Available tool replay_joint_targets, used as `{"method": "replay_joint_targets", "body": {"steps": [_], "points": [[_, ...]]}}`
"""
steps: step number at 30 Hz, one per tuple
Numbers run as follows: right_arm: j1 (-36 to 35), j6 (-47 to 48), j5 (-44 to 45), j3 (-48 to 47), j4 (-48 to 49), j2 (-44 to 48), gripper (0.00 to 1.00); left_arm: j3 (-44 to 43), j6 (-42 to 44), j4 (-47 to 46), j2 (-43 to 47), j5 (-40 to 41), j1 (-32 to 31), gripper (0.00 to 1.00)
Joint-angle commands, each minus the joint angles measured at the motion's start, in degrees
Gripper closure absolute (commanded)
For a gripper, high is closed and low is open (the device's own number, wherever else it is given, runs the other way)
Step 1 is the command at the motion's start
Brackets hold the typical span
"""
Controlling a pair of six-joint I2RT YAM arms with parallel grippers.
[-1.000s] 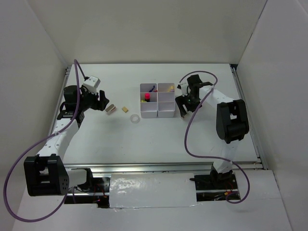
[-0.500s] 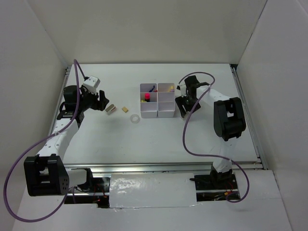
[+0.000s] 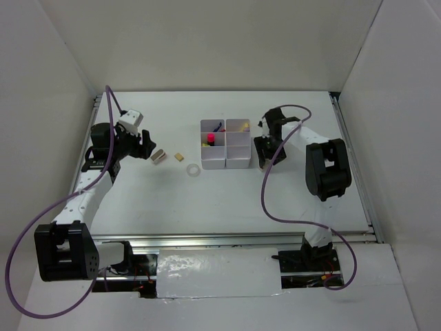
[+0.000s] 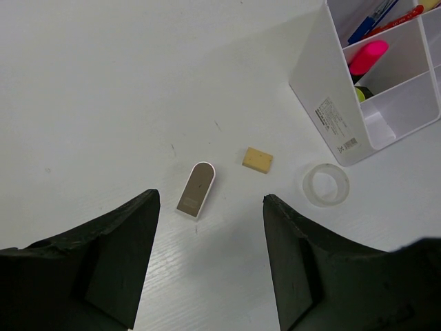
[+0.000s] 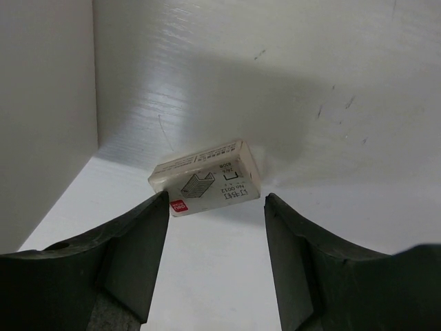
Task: Sort the stationery into containers
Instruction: Pick up the stationery from the center of the board.
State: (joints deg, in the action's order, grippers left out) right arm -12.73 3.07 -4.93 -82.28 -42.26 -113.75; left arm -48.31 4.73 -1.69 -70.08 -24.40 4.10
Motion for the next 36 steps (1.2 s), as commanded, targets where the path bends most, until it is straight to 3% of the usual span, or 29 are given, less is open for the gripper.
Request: {"method": "replay_joint_targets", "body": {"steps": [1, 7, 17, 33, 34, 36], "points": [[1.91, -8.14, -0.86, -2.62, -2.12, 2.22, 0.36, 0.5, 0.72, -2.7, 1.35, -1.7, 0.3, 0.26], [4.73, -20.11, -7.11, -2.45, -1.51, 6.17, 0.36, 1.29, 0.9, -2.7, 1.88, -1.44, 0.56, 0.27], [3.68, -39.54, -2.02, -2.62, -2.56, 2.32, 0.36, 1.73, 1.42, -2.26, 2.15, -1.52, 1.09, 0.27], [3.68, -39.37, 2.91, -6.93, -5.9, -5.95, 0.39, 3.31, 1.33, -2.26, 3.11, -1.7, 2.05, 0.27], [3.68, -39.11, 2.99, -6.93, -6.08, -5.95, 0.41, 3.31, 1.33, -2.26, 3.11, -1.61, 1.97, 0.27], [3.68, -38.93, 2.91, -7.02, -5.99, -5.95, 0.52, 3.32, 1.42, -2.17, 3.02, -1.7, 1.97, 0.27]]}}
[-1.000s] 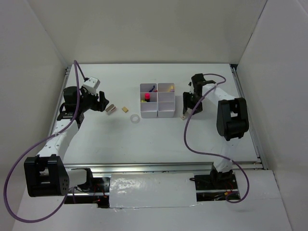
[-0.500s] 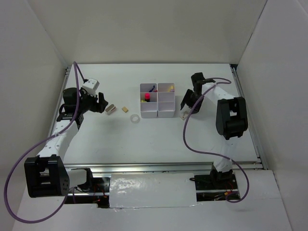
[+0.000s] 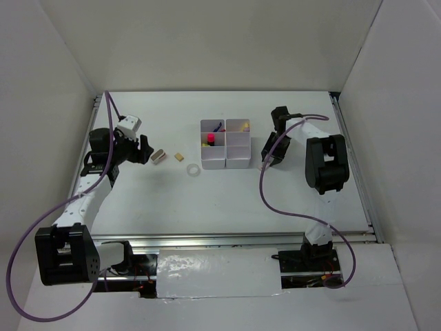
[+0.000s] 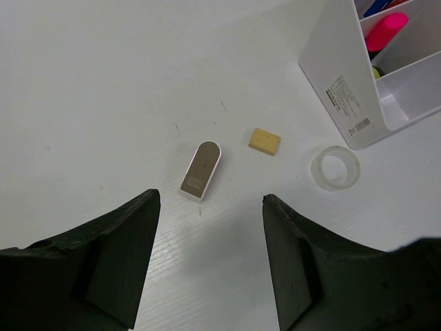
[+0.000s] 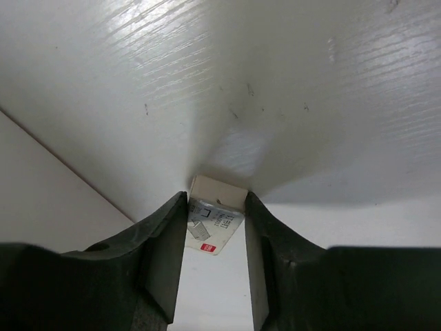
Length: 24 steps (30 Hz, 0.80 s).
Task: Sort the stationery into containers
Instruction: Pick up the stationery from the center of the board.
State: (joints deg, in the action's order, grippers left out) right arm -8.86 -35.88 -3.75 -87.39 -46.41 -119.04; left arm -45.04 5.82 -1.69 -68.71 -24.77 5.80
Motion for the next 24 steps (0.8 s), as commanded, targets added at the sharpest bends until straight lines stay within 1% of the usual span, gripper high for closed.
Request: {"method": "replay_joint_targets", "body": {"steps": [1, 2, 3, 8, 11, 13, 14, 17, 18, 19, 21, 22, 23, 24], "points": [[-0.19, 0.19, 1.9, -2.08, -2.1, -0.75, 0.6, -0.05, 0.24, -2.09, 1.65, -1.33, 0.26, 0.27], [-0.28, 0.28, 2.42, -1.99, -2.28, -0.58, 0.74, -0.14, 0.07, -2.17, 1.47, -1.33, 0.26, 0.27], [-0.19, 0.8, 2.52, -2.34, -2.45, -0.49, 0.83, -0.14, 0.06, -2.09, 1.56, -1.33, 0.26, 0.27], [0.6, 4.05, 1.82, -5.41, -5.0, 1.61, 1.0, 0.21, -0.11, -2.09, 2.26, -1.5, 0.26, 0.27], [1.74, 8.0, 1.02, -8.22, -5.88, 4.42, 1.0, 0.74, -0.29, -2.09, 2.61, -1.68, 0.26, 0.27], [1.66, 10.29, 1.81, -8.76, -3.61, 7.23, 1.0, 0.91, -0.38, -2.0, 3.05, -2.03, 0.44, 0.27], [1.66, 11.35, 2.16, -8.76, -2.38, 10.29, 1.0, 1.0, -0.29, -2.08, 3.14, -2.21, 0.35, 0.27], [0.61, 16.17, 2.95, -7.44, 5.17, 17.6, 1.0, 1.35, -0.37, -2.35, 3.49, -2.38, 0.35, 0.27], [0.08, 16.89, 2.96, -5.7, 9.98, 19.45, 1.0, 1.27, -0.64, -2.44, 3.67, -2.38, 0.35, 0.27], [-0.62, 17.59, 3.22, -4.81, 12.55, 23.12, 1.0, 1.27, -0.73, -2.52, 3.41, -2.38, 0.44, 0.27], [-3.78, 19.26, 3.57, -1.66, 19.83, 26.39, 1.0, 1.27, -1.16, -2.61, 3.14, -2.56, 0.35, 0.27], [-5.01, 19.88, 6.27, -0.68, 21.96, 29.02, 1.0, 1.18, -1.34, -2.61, 3.05, -2.39, 0.44, 0.27], [-7.72, 21.19, 7.43, 0.55, 24.33, 30.44, 1.0, 1.18, -1.78, -2.61, 2.97, -2.21, 0.44, 0.27], [-9.05, 21.98, 8.83, 3.17, 28.79, 31.41, 1.0, 1.18, -2.13, -2.61, 3.14, -2.21, 0.44, 0.27]]}}
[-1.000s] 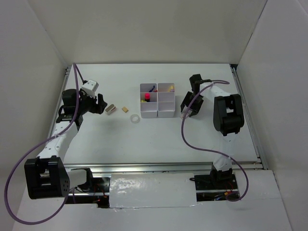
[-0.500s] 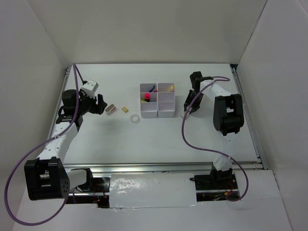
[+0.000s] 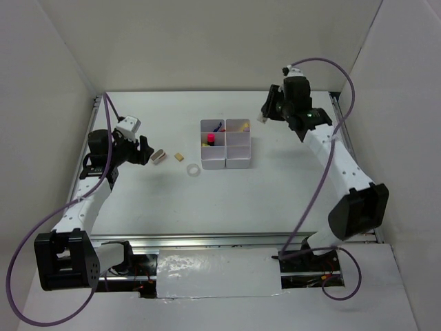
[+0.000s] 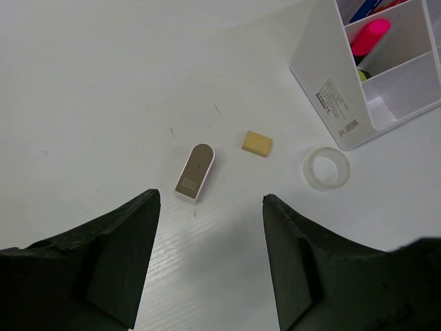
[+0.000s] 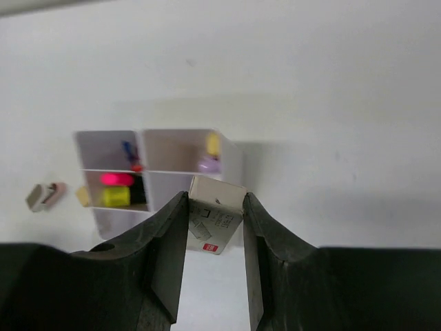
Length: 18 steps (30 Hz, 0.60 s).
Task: Sort the stationery into containers
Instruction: Place the stationery in the storage box.
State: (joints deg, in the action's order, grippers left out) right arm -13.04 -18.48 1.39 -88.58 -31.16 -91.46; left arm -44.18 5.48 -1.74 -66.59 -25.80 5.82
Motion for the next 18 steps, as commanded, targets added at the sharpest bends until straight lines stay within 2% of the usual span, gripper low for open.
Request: {"method": "replay_joint_targets", "body": {"steps": [1, 8, 12, 18], "points": [[-6.2, 5.38, 6.15, 5.59, 15.67, 5.49, 1.0, 0.5, -1.96, -2.66, 1.19, -1.18, 0.42, 0.27], [-17.88, 12.67, 18.28, 12.71, 30.16, 4.45, 1.0, 1.29, -3.28, -3.19, 2.34, -0.83, 0.33, 0.27], [-20.97, 15.75, 23.21, 15.27, 37.03, 1.03, 1.0, 1.29, -3.1, -2.66, 3.22, -0.48, 0.41, 0.26], [-22.21, 15.23, 25.42, 15.97, 38.89, -3.11, 1.0, 1.73, -2.31, -1.95, 4.18, 0.31, 0.59, 0.26]]}}
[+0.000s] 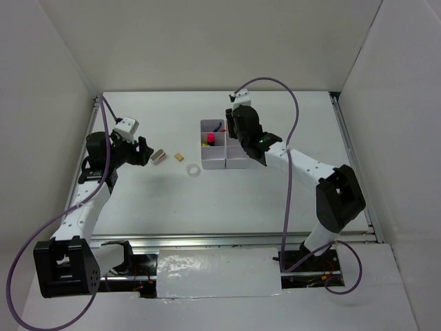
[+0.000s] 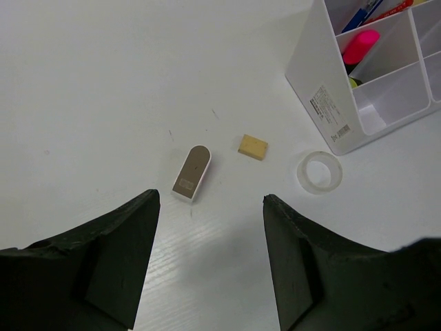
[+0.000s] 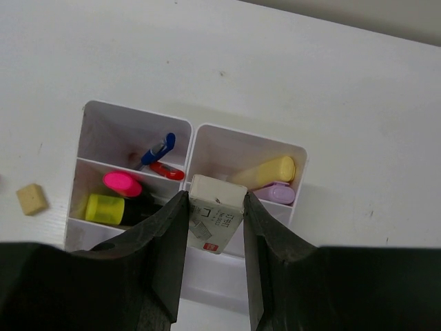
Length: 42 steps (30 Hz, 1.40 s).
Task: Sort the stationery into containers
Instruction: Place the stationery in the storage box, then pick up the stationery from the center of the board.
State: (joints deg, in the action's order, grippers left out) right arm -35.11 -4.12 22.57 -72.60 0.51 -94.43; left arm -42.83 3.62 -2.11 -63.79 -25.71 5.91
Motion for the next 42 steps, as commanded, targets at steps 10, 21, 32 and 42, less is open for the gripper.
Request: {"method": "replay_joint_targets", "body": {"steps": [10, 21, 32, 42], "points": [[-0.75, 1.04, 5.03, 3.52, 12.58, -4.26, 1.0, 1.7, -2.21, -4.13, 0.51, 0.67, 0.5, 0.25], [-0.75, 0.52, 3.37, 3.78, 11.53, -4.28, 0.35, 2.05, -0.63, -4.13, 0.07, 1.37, 0.42, 0.25], [0.65, -4.31, 0.2, -0.35, 0.46, 3.28, 0.28, -4.97, 8.85, 1.92, -10.73, 2.69, -1.08, 0.27], [10.58, -5.28, -5.95, 4.57, -6.83, 11.02, 0.28, -20.26, 17.47, 13.7, -28.38, -0.3, -2.57, 0.3]]}}
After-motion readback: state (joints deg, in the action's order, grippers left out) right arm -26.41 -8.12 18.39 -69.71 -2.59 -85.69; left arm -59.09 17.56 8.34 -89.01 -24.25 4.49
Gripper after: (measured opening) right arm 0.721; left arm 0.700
